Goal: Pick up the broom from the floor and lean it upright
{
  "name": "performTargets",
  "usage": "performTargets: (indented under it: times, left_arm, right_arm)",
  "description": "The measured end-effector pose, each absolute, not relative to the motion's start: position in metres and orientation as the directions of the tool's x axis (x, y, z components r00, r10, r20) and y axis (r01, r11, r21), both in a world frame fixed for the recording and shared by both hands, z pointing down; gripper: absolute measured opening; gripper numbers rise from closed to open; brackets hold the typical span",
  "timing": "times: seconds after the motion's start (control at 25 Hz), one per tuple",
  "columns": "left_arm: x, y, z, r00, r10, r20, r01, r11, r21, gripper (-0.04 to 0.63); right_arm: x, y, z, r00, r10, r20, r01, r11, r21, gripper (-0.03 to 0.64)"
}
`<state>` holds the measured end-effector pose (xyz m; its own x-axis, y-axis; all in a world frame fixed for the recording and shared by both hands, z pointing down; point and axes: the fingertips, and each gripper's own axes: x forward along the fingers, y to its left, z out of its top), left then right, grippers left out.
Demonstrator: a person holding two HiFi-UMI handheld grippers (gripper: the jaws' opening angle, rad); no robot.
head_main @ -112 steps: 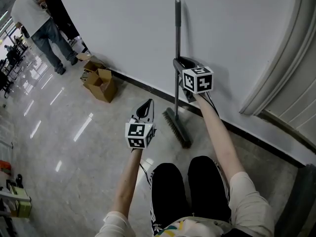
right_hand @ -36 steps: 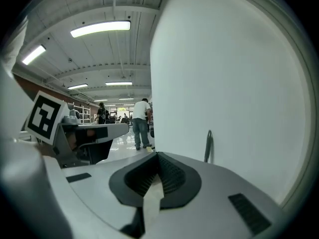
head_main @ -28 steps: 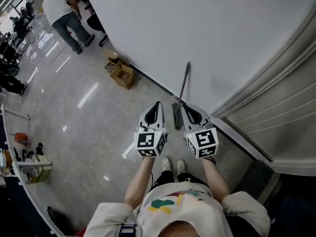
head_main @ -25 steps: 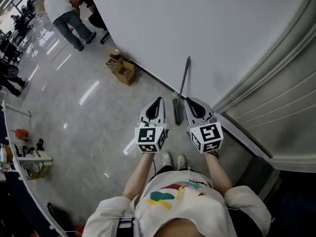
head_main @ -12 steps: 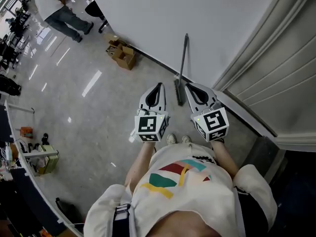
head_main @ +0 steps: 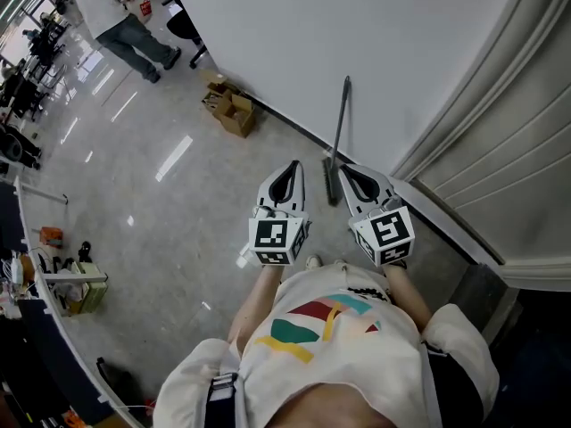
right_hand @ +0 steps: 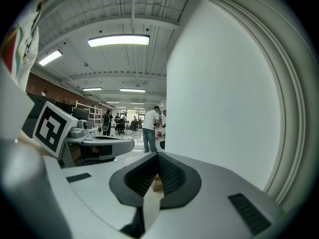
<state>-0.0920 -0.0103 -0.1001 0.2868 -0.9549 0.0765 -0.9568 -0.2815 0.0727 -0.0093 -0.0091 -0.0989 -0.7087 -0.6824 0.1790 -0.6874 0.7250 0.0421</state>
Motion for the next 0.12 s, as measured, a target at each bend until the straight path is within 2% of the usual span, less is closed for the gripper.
performTargets:
  times: [0.12]
  left_arm:
    - [-0.0957, -0.0042, -0.1058, 0.284, -0.955, 0.084, -0.958, -0.279, 0.067, 0.044]
  right_arm:
    - [-0.0090, -0.0050, -0.1031, -0.706, -0.683, 0.186, -0.691, 0.722, 0.032, 0.012]
